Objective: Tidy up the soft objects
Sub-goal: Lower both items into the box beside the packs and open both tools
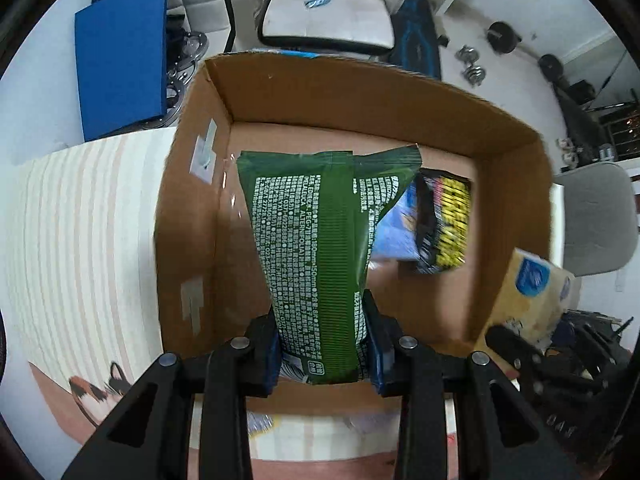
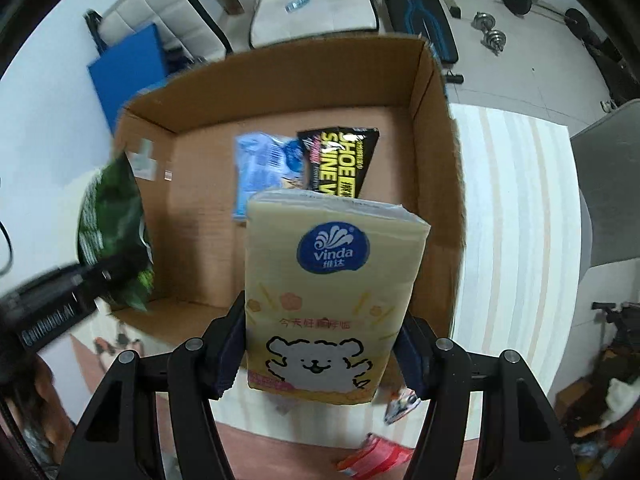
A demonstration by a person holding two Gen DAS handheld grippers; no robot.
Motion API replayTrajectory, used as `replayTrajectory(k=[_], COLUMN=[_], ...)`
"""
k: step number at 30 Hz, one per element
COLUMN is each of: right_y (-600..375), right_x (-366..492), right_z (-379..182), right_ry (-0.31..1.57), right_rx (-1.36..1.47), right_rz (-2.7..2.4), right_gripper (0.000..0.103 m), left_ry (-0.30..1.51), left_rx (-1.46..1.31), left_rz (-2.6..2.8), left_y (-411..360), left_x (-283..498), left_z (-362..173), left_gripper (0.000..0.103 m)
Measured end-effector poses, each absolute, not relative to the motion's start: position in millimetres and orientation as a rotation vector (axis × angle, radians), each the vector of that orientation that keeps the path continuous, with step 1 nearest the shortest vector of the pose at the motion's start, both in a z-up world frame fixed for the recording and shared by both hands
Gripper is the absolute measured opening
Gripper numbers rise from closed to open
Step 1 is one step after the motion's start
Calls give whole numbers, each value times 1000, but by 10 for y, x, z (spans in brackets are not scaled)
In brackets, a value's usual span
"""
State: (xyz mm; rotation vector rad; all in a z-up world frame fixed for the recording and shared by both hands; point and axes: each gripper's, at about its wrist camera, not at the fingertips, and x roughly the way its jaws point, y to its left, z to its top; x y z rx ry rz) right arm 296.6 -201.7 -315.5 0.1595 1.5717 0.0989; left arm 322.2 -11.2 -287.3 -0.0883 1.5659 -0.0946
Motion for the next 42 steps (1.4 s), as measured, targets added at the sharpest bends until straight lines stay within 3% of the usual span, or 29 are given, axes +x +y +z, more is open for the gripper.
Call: replayTrajectory(k=[8, 17, 22, 25, 29, 34, 37, 42], right_y=[-1978, -1921, -1853, -1841, -1839, -1773, -1746, -1769], right_x=[3091, 3064, 3091, 3106, 3116, 3091, 3037, 2940], right_z=[-3657, -3792, -3839, -3811, -3744, -3654, -3587, -3285], right_ry=[1651, 1681, 1706, 1703, 1692, 1657, 1632, 1530], right_rx=[97, 64, 56, 73, 87, 79, 85, 64], right_rz=[87, 86, 95, 99, 93, 83, 82, 38], right_gripper=[67, 67, 69, 79, 79, 96, 103, 103], left_ry=[1648, 1655, 1690, 1659, 1617, 1558, 1521, 1470], left_rx=[-47, -27, -108, -94, -47, -15, -15, -44], left_rz=[-79, -40, -43, -53, -64, -72, -75, -70], left_y=[-132, -84, 18, 37, 46, 88, 127, 210], left_x=[3593, 3884, 3992, 3997, 3899, 3718, 3554, 3325], left_z=[-3391, -3569, -3586, -3473, -3277, -3080, -2978, -2824], left_gripper=[31, 32, 44, 61, 83, 99, 100, 100])
